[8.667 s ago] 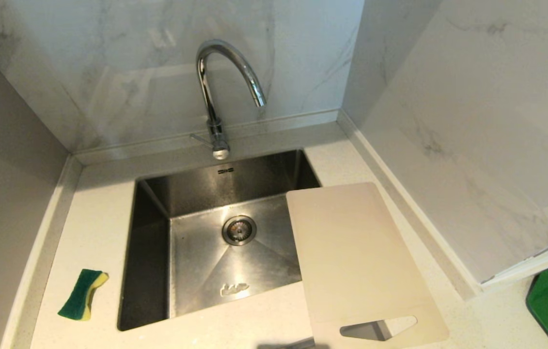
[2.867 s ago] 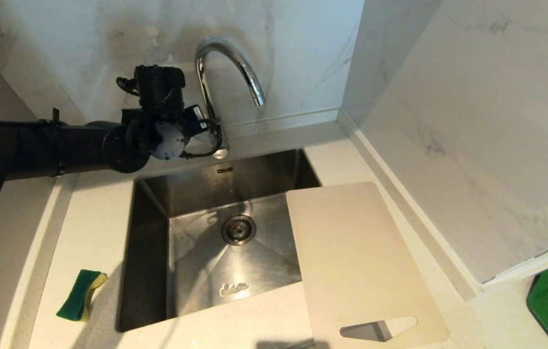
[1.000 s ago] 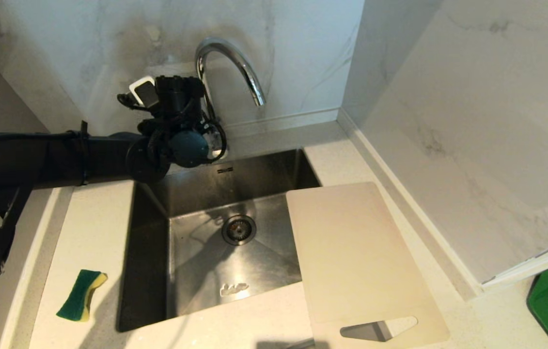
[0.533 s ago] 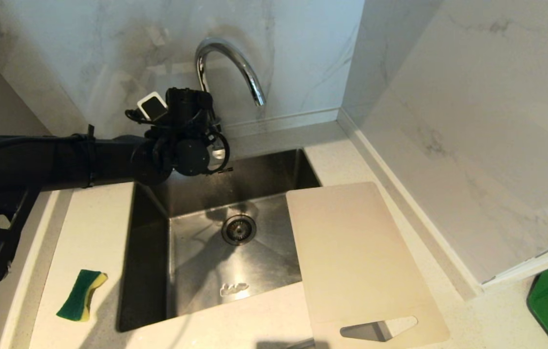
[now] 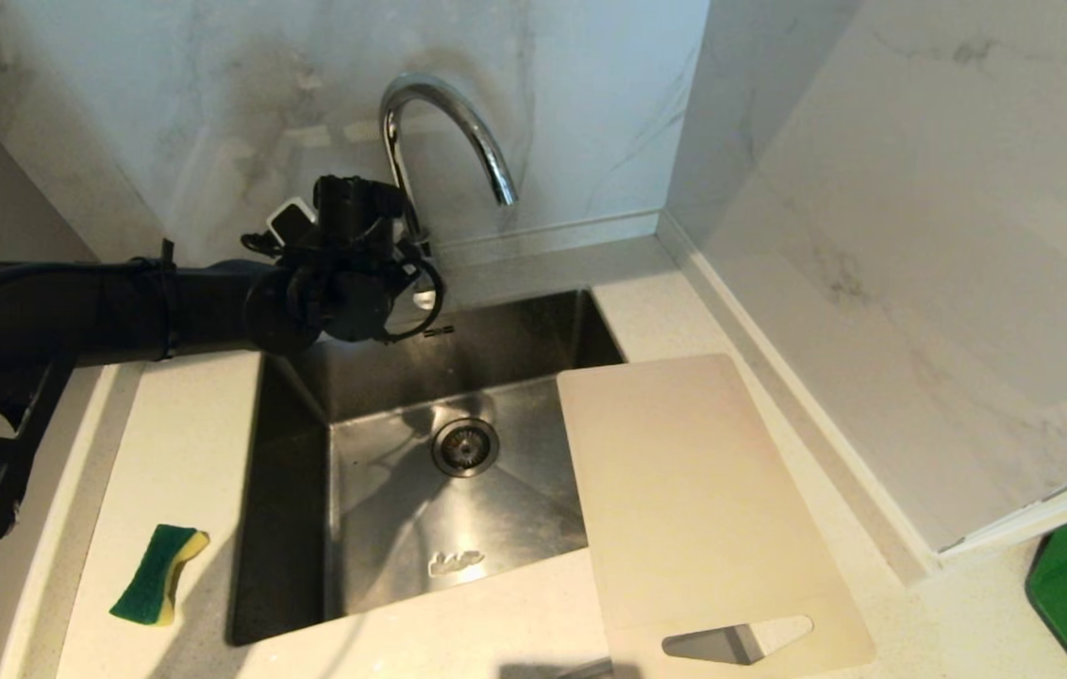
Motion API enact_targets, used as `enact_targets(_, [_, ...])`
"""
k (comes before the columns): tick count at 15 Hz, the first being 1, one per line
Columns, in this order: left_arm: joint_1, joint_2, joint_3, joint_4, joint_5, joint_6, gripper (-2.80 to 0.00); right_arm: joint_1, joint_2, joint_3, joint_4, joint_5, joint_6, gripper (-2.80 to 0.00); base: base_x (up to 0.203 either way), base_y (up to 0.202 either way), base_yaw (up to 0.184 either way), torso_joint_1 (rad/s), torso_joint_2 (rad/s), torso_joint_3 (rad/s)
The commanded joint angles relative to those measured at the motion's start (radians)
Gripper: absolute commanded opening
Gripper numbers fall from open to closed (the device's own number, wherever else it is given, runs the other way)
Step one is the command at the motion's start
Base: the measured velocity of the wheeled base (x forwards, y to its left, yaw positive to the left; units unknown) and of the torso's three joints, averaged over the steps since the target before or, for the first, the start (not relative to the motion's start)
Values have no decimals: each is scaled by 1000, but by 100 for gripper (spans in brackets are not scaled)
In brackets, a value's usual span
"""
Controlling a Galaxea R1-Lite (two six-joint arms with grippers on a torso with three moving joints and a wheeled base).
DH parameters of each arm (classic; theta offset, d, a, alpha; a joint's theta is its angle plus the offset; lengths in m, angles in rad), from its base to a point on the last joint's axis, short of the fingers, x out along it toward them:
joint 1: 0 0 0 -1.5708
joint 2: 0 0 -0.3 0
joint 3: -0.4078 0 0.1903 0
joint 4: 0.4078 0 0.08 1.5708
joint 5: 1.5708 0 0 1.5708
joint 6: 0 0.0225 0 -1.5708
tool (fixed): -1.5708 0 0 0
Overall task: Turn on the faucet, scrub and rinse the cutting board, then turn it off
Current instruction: Turn on the tap
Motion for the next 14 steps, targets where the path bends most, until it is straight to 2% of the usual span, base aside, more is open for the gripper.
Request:
enact_targets(1, [0, 1, -1, 0, -10, -24, 0, 0, 1, 0, 1, 0, 0, -280, 0, 0, 0, 0, 0, 0])
enact_targets(9, [16, 66, -1, -74, -5, -36, 0, 0, 1, 0, 1, 0, 0, -280, 0, 0, 0, 0, 0, 0])
enact_targets(14, [18, 89, -1, -130, -10, -17, 0, 0, 1, 0, 1, 0, 0, -280, 0, 0, 0, 0, 0, 0])
